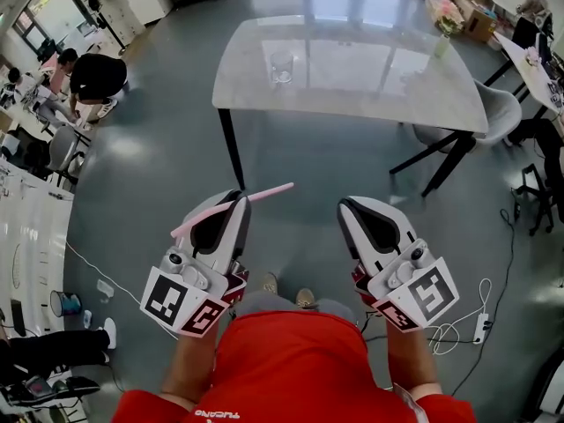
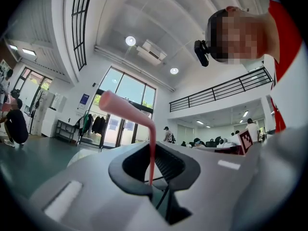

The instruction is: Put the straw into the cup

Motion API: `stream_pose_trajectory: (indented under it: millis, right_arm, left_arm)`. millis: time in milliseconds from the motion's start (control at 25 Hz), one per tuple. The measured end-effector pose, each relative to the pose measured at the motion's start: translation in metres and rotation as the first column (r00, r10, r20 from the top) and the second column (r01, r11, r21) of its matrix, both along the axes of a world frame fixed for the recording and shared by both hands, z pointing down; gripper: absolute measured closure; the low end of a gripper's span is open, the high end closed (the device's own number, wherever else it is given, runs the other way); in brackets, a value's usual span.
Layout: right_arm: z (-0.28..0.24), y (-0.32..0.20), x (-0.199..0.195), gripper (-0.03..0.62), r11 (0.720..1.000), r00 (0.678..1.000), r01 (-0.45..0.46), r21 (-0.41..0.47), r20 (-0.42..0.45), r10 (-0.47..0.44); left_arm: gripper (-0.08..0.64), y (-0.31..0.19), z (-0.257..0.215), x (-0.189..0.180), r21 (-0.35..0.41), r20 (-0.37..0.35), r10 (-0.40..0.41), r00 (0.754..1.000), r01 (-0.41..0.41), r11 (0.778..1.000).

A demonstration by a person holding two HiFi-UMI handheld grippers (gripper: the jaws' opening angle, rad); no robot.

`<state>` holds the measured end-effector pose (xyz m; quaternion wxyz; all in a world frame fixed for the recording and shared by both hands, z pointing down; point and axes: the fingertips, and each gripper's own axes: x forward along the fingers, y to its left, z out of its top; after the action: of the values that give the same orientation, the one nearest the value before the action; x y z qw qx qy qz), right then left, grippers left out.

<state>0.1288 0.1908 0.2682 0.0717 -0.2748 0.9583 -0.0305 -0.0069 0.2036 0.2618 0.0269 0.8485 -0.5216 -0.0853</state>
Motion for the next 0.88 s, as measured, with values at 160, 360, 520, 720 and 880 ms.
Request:
stream_pose_trajectory:
  millis: [160, 360, 520, 720, 880]
  right_arm:
    - [0.002, -0.005, 0.000, 0.591, 1.000, 1.000, 0.007, 0.000, -0.001, -0.007]
    - [0.006, -0.009, -0.005, 0.591, 1.000, 1.000, 0.004, 0.001, -0.015, -0.004]
    - [0.007, -0.021, -0.010, 0.591, 1.000, 1.000, -0.008, 0.005, -0.027, 0.008]
    - [0.006, -0.047, -0.016, 0.591, 0.999, 0.999, -0.032, 0.009, -0.036, 0.032]
    - [0.007, -0.074, -0.029, 0.591, 0.999, 0.998, -0.047, 0.007, -0.047, 0.048]
  left_arm:
    - [0.528, -0.004, 0.000, -0.003, 0.003, 0.002, -0.013, 1.000, 0.013, 1.000]
    - [0.528, -0.009, 0.002, -0.008, 0.007, -0.006, -0.016, 1.000, 0.016, 1.000]
    - [0.528, -0.023, 0.004, -0.014, 0.013, -0.016, -0.006, 1.000, 0.006, 1.000]
    - [0.528, -0.051, 0.004, -0.023, 0.020, -0.025, 0.011, 1.000, -0.011, 1.000]
    - [0.528, -0.079, 0.004, -0.038, 0.025, -0.029, 0.021, 0.999, -0.020, 0.999]
